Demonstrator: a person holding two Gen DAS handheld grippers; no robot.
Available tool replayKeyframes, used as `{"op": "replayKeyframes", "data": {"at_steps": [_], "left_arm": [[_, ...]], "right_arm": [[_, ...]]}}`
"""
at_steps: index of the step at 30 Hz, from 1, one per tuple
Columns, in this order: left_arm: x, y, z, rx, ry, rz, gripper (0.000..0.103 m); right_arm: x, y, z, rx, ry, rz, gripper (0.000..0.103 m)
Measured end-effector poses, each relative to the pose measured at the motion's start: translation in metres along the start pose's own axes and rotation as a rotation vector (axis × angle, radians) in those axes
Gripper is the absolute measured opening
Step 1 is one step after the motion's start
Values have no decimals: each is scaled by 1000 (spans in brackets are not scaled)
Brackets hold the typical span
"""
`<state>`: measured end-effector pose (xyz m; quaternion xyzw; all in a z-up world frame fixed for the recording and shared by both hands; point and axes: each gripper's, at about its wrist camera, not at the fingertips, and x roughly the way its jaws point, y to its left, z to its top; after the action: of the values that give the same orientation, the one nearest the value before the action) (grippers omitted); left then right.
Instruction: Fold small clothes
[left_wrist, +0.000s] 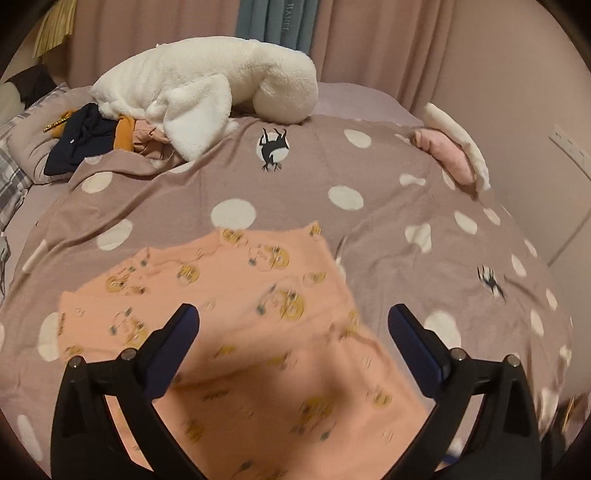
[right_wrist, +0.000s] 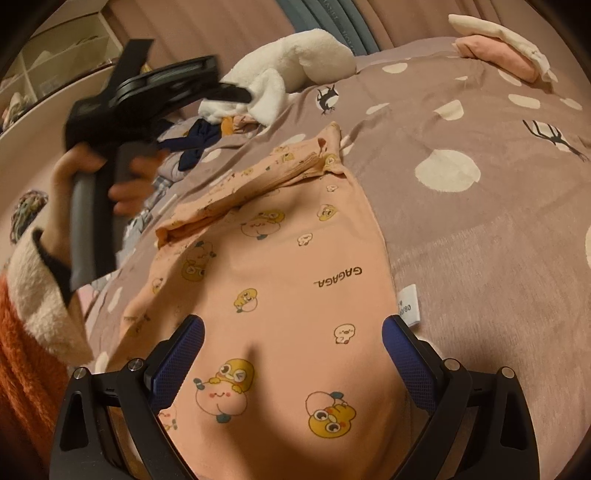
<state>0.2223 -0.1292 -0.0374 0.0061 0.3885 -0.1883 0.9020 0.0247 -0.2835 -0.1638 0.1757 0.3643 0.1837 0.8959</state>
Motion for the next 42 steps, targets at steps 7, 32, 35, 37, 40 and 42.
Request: {"op": "replayKeyframes", "data": {"at_steps": [7, 32, 35, 37, 40, 42], "left_arm": [[-48, 46, -50, -29, -1, 85, 102], [-118, 111, -253, -417, 241, -73, 102], [-123, 114, -261, -497, 272, -208, 102], [-125, 117, -267, -556, 287, -283, 102], [-130, 122, -272, -621, 267, -317, 102], [-130, 120, -273, -643, 281, -349, 102]], "right_arm": [[-11, 3, 4, -3, 0, -41, 97], [-50, -27, -17, 202, 152, -102, 97], [-54, -35, -20, 258, 181, -112, 97], [-55, -38, -22, 294, 197, -111, 97], [-55, -39, -24, 319, 217, -95, 97], [-54, -37, -25, 314, 221, -100, 97]]}}
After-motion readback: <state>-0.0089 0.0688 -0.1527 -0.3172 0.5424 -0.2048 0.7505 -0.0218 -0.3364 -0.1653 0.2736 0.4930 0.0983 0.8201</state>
